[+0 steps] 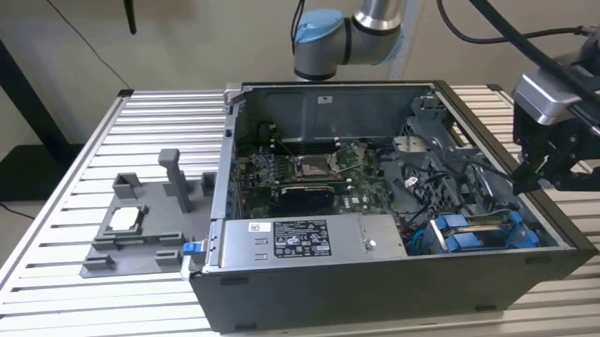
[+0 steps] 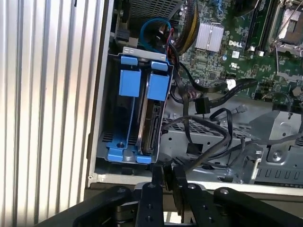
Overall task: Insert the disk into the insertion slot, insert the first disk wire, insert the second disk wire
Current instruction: 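Insert the second disk wire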
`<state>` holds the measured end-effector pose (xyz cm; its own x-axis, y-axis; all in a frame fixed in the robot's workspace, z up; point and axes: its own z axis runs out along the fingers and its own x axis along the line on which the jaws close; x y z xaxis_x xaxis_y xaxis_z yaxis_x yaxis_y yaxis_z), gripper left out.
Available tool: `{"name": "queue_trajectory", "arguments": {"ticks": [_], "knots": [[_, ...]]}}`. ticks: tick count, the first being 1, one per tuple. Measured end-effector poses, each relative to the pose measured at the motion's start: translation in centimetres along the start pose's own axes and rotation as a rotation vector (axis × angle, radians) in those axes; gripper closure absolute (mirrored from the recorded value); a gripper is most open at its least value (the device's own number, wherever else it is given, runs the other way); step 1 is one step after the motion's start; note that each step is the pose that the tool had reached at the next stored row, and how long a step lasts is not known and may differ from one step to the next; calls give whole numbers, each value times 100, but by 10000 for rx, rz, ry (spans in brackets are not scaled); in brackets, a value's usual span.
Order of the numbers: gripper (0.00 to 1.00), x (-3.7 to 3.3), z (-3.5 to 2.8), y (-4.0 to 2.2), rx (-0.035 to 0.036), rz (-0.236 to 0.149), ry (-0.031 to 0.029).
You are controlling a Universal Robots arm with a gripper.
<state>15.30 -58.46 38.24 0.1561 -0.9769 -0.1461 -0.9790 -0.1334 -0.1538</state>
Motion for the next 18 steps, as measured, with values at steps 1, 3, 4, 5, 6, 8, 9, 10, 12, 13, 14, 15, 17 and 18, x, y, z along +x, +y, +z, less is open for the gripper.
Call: {"name": "queue_trajectory", "arguments": {"ticks": [1, 3, 4, 5, 6, 8, 9, 10, 12, 13, 14, 15, 17, 18], "knots": [[74, 1, 4, 2, 36, -11, 5], [67, 4, 29, 9, 113, -31, 16], [67, 5, 41, 18, 153, -39, 23], [67, 3, 44, 32, 182, -44, 24], [67, 3, 42, 46, 185, -44, 24], [67, 5, 27, 51, 186, -46, 24], [67, 2, 3, 48, 185, -47, 25], [67, -1, -27, 44, 185, -46, 26], [67, -10, -84, 43, 186, -43, 25], [67, -13, -90, 56, 190, -44, 24], [67, -17, -93, 79, 193, -45, 23], [67, -21, -96, 102, 196, -47, 26], [67, -23, -83, 139, 197, -50, 51], [67, -22, -67, 152, 205, -54, 64]]}}
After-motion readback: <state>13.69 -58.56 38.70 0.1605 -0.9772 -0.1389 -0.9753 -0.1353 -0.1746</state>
